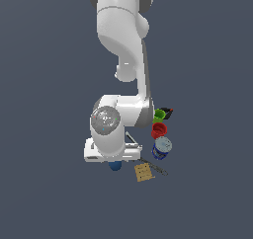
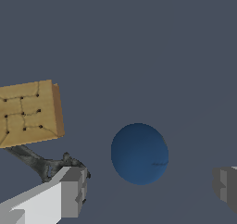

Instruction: Pick up a designated object from a clutter of objects.

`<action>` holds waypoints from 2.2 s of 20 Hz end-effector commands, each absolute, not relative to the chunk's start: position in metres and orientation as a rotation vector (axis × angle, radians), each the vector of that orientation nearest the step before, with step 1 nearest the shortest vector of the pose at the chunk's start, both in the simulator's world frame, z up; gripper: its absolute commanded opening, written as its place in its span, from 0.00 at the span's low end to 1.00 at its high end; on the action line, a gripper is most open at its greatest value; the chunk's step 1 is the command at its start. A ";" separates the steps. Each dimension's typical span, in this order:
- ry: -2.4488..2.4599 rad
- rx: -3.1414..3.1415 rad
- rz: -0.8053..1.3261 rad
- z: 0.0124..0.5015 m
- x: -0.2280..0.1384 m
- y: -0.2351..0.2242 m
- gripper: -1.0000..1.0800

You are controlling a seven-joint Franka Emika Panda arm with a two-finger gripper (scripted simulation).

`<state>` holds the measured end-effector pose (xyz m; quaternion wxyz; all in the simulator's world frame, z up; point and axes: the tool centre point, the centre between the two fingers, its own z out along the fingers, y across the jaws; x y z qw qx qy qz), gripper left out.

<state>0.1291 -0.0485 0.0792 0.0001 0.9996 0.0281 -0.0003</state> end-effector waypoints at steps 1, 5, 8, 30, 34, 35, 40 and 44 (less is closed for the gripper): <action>0.088 3.140 -0.002 0.073 0.129 -0.049 0.96; 0.088 3.140 -0.001 0.052 0.128 -0.049 0.96; 0.088 3.140 -0.001 0.038 0.128 -0.049 0.96; 0.088 3.140 -0.001 0.036 0.127 -0.047 0.00; 0.088 3.140 -0.001 0.046 0.121 -0.045 0.00; 0.088 3.140 -0.001 0.050 0.119 -0.044 0.00; 0.088 3.140 -0.001 0.075 0.107 -0.037 0.00; 0.088 3.140 -0.001 0.102 0.092 -0.030 0.00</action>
